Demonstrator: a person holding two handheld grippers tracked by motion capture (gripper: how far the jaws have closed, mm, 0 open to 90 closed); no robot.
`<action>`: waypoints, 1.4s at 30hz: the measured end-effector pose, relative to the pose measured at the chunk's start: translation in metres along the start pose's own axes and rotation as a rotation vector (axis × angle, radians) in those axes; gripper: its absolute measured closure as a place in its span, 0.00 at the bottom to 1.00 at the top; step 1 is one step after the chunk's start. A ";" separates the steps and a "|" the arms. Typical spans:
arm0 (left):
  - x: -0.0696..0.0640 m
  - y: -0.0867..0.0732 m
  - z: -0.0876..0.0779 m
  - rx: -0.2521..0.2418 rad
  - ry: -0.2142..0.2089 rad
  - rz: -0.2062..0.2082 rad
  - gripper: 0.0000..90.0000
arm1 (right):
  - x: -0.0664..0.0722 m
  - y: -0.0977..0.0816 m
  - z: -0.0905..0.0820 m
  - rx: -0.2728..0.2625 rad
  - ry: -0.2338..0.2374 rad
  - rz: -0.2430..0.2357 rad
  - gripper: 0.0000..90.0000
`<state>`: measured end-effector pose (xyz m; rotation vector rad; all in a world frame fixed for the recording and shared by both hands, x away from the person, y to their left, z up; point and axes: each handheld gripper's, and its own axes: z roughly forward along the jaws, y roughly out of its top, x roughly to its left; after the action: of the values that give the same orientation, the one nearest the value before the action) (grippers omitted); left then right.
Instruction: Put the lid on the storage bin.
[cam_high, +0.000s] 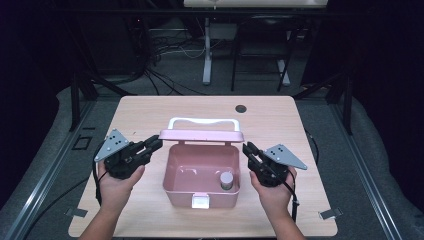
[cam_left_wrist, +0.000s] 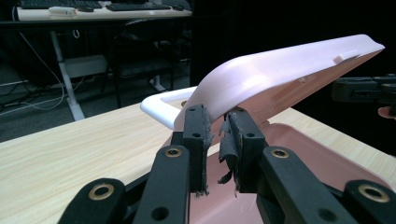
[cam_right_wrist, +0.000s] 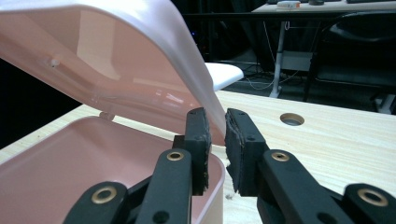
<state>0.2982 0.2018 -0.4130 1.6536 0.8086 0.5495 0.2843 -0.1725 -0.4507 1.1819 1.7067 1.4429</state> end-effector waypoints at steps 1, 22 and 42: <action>0.000 0.000 0.000 0.002 -0.001 0.000 0.88 | -0.001 0.000 -0.001 -0.003 -0.004 0.004 0.88; -0.001 -0.004 0.001 0.033 -0.003 0.016 0.82 | -0.022 0.005 0.004 0.047 -0.005 0.041 0.73; -0.005 -0.014 -0.013 0.038 -0.031 0.015 0.79 | -0.027 0.006 0.006 0.039 0.023 0.027 0.63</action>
<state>0.2828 0.2080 -0.4236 1.7008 0.7889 0.5211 0.3023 -0.1938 -0.4492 1.2176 1.7478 1.4504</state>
